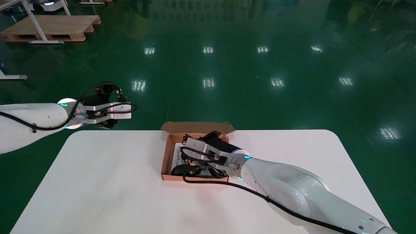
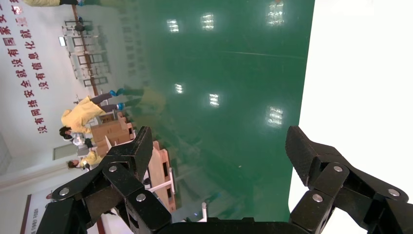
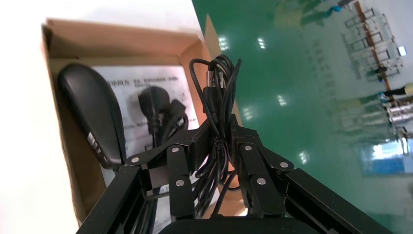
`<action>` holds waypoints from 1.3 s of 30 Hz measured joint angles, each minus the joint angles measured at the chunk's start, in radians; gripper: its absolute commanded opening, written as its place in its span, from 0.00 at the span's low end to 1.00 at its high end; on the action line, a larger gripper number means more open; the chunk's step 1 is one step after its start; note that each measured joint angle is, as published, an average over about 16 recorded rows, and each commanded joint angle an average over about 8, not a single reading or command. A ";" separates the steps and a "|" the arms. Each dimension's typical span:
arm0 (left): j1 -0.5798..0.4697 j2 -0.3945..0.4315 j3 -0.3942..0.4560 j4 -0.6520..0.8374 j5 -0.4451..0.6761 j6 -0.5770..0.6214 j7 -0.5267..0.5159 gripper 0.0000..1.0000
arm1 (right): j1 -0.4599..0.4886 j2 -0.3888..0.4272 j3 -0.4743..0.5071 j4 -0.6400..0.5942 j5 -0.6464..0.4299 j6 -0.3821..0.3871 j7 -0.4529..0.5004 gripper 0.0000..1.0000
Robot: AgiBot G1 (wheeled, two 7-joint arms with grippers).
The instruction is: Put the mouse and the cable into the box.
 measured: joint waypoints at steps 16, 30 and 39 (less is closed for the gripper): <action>0.002 -0.008 0.006 -0.020 0.025 0.002 -0.031 1.00 | -0.016 -0.001 -0.033 -0.032 -0.053 0.064 0.065 1.00; 0.010 -0.012 -0.006 -0.025 0.006 0.015 -0.030 1.00 | -0.021 0.020 -0.004 -0.012 -0.004 0.020 0.049 1.00; 0.066 -0.054 -0.085 -0.089 -0.099 0.109 -0.047 1.00 | -0.059 0.101 0.085 0.041 0.154 -0.110 0.010 1.00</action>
